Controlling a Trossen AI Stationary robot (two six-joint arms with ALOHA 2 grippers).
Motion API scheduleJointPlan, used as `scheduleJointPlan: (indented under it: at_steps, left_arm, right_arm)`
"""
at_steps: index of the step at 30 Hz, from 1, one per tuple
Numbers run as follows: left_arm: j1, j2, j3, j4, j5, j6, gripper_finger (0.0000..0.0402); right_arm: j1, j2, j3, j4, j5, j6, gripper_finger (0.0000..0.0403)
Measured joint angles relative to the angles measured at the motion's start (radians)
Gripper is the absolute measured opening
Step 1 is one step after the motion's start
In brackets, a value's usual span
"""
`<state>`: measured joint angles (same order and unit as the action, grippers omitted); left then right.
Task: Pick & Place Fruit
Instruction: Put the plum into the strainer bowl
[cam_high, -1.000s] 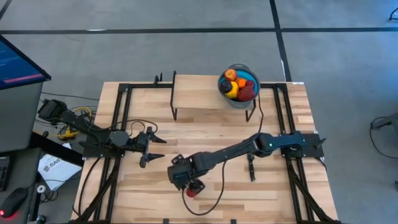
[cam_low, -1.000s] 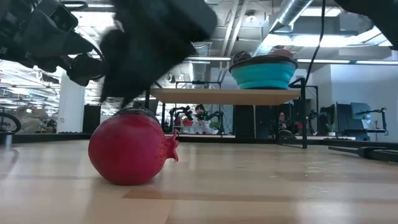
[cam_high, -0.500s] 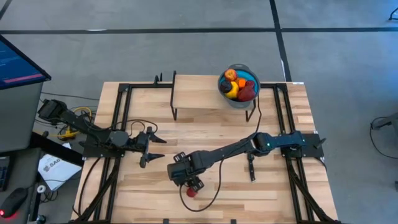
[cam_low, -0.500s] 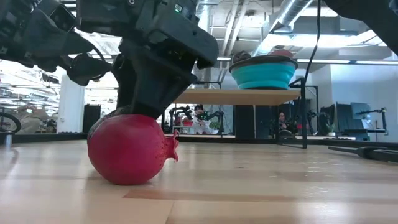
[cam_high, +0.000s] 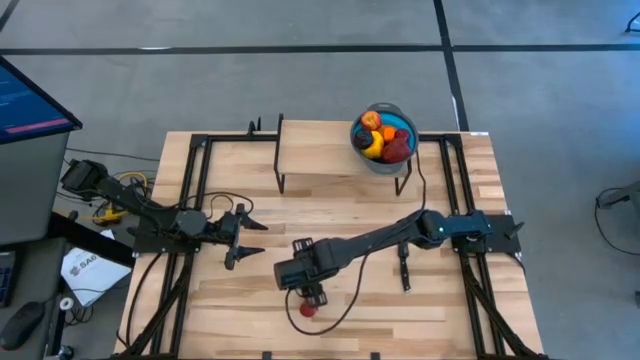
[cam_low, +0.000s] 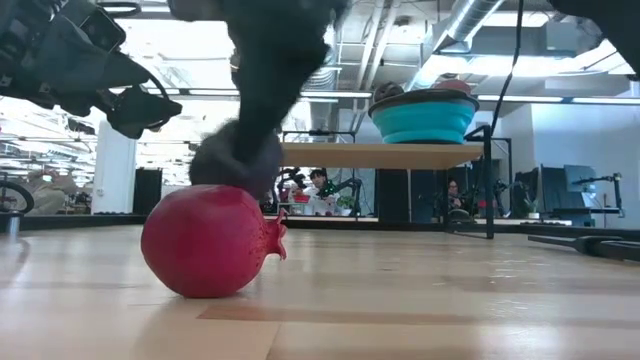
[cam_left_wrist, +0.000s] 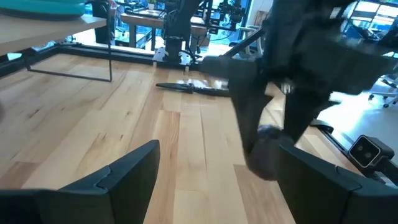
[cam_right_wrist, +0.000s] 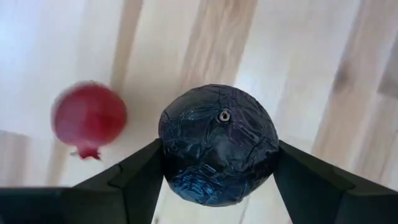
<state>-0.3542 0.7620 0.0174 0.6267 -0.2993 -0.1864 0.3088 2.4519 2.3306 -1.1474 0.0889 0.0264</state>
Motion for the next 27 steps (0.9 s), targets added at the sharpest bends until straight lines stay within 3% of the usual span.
scheduleJointPlan:
  at_steps: [6, 17, 22, 27]
  left_arm:
    - [0.0, 0.0, -0.001, -0.005, 0.0, -0.006, 0.0296]
    - [0.0, 0.0, -0.001, -0.005, 0.0, -0.006, 0.0296]
    - [0.0, 0.0, -0.001, -0.006, 0.0, -0.006, 0.0296]
    - [0.0, 0.0, -0.001, -0.005, 0.0, -0.006, 0.0296]
  right_arm:
    - [-0.002, -0.055, 0.001, -0.066, 0.098, 0.055, 0.0266]
    - [-0.002, -0.064, -0.03, -0.106, 0.12, 0.103, 0.0266]
    - [-0.002, -0.142, -0.207, -0.028, 0.119, 0.142, 0.0265]
    - [-0.001, -0.322, -0.528, 0.201, 0.121, 0.225, 0.0265]
